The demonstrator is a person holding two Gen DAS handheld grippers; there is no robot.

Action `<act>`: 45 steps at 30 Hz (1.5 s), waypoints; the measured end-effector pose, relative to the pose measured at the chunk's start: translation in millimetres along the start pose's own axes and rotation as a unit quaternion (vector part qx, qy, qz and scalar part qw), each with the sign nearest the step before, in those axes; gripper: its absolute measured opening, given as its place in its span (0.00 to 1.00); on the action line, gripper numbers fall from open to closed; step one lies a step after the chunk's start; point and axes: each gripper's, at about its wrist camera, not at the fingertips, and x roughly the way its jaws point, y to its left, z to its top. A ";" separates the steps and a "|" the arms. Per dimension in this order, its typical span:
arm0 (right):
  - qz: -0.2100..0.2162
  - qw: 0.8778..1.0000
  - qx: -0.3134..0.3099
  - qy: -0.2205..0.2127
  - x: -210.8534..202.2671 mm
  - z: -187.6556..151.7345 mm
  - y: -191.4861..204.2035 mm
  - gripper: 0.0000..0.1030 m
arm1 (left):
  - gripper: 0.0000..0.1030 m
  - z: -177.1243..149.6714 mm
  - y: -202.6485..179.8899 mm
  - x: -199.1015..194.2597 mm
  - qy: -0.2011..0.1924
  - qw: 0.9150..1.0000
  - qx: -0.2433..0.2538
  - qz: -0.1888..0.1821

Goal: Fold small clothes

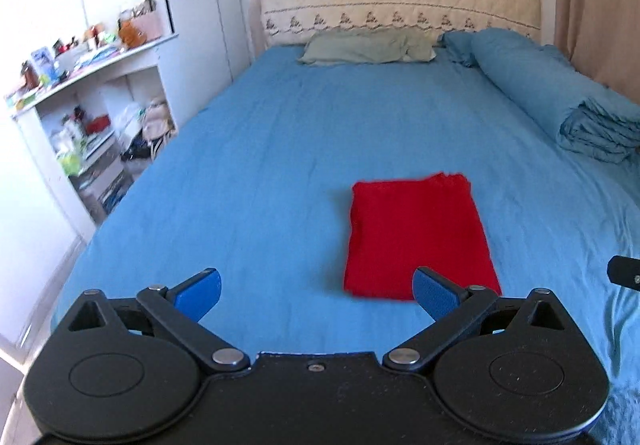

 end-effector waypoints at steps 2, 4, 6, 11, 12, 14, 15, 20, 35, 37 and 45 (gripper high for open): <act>-0.001 1.000 0.001 0.009 -5.1 -12.6 2.7 1.00 | 1.00 -9.7 -1.9 -4.5 0.004 1.000 0.002 0.000; -0.001 1.000 0.000 0.020 -7.2 -24.2 5.5 1.00 | 1.00 -16.4 -2.5 -7.0 0.009 1.000 0.007 -0.003; 0.000 0.999 -0.002 0.032 -7.1 -32.9 7.3 1.00 | 1.00 -19.1 -1.9 -8.2 0.012 1.000 0.004 -0.001; -0.002 0.999 0.009 0.049 -7.3 -47.7 5.1 1.00 | 1.00 -18.3 -1.0 -9.8 0.008 1.000 -0.006 -0.009; -0.002 0.999 0.010 0.049 -8.1 -49.2 4.8 1.00 | 1.00 -18.9 -3.2 -10.6 0.007 1.000 -0.004 -0.009; -0.007 0.999 0.011 0.049 -9.1 -50.5 4.5 1.00 | 1.00 -19.1 -6.2 -11.3 0.007 1.000 0.000 -0.010; -0.008 0.999 0.012 0.048 -9.7 -50.6 3.2 1.00 | 1.00 -19.4 -6.5 -11.0 0.006 1.000 0.000 -0.010; -0.012 0.999 0.017 0.045 -11.9 -49.3 2.3 1.00 | 1.00 -20.8 -7.5 -11.6 0.007 1.000 -0.001 -0.012; -0.008 0.999 0.016 0.045 -15.7 -51.3 6.7 1.00 | 1.00 -19.0 -13.1 -19.8 -0.003 1.000 0.010 -0.013; -0.007 0.999 0.018 0.044 -16.4 -51.5 6.4 1.00 | 1.00 -18.4 -13.9 -21.1 -0.004 1.000 0.011 -0.013; -0.007 0.999 0.020 0.043 -18.1 -52.9 5.8 1.00 | 1.00 -19.0 -16.0 -23.4 -0.005 1.000 0.022 -0.015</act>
